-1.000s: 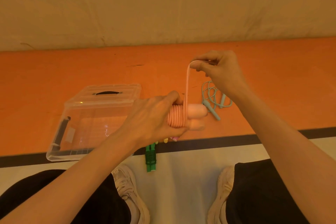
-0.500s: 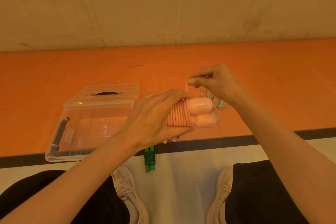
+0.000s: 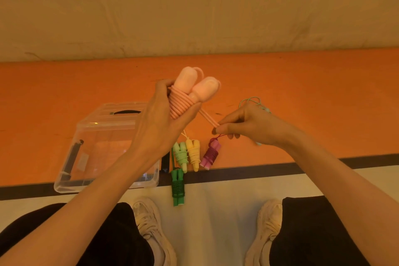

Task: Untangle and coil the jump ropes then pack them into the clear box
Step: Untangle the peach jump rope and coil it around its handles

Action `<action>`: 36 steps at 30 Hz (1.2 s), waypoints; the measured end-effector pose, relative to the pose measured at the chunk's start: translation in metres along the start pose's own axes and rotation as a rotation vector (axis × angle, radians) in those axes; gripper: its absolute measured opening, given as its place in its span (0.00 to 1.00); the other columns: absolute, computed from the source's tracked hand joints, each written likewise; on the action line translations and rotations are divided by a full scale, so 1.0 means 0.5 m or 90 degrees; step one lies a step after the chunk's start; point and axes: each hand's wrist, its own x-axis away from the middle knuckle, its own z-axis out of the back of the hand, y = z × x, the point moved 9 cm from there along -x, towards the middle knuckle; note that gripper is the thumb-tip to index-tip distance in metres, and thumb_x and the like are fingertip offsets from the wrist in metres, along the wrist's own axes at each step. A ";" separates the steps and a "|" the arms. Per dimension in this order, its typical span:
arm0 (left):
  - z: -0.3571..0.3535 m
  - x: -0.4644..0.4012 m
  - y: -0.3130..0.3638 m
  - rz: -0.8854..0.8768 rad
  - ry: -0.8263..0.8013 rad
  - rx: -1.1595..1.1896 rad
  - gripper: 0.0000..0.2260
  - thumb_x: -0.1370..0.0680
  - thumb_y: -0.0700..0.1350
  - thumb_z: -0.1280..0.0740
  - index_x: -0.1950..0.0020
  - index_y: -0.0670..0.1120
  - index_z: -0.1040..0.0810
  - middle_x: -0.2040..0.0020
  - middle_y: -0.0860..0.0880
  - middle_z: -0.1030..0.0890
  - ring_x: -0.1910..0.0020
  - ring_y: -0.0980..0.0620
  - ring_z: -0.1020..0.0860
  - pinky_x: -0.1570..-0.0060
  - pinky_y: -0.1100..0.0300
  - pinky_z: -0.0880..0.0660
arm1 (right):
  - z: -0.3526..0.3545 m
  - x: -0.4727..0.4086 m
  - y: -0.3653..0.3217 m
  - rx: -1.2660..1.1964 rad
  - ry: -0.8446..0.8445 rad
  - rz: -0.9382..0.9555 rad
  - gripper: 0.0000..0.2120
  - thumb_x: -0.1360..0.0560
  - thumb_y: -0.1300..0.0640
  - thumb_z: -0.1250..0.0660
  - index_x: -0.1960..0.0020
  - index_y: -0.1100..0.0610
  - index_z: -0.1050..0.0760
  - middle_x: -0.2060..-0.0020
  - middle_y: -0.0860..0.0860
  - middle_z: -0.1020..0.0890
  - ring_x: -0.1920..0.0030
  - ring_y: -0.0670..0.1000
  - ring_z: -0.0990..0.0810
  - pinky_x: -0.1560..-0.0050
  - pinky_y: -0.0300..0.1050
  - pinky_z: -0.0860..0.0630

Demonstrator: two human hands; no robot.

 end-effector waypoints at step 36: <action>-0.007 -0.004 0.043 -0.105 -0.001 -0.230 0.32 0.30 0.69 0.44 0.38 0.47 0.29 0.51 0.50 0.23 0.60 0.48 0.23 0.66 0.50 0.25 | 0.061 0.070 -0.088 -0.254 0.099 0.140 0.08 0.27 0.59 0.32 0.50 0.60 0.18 0.64 0.50 0.16 0.68 0.52 0.21 0.62 0.38 0.24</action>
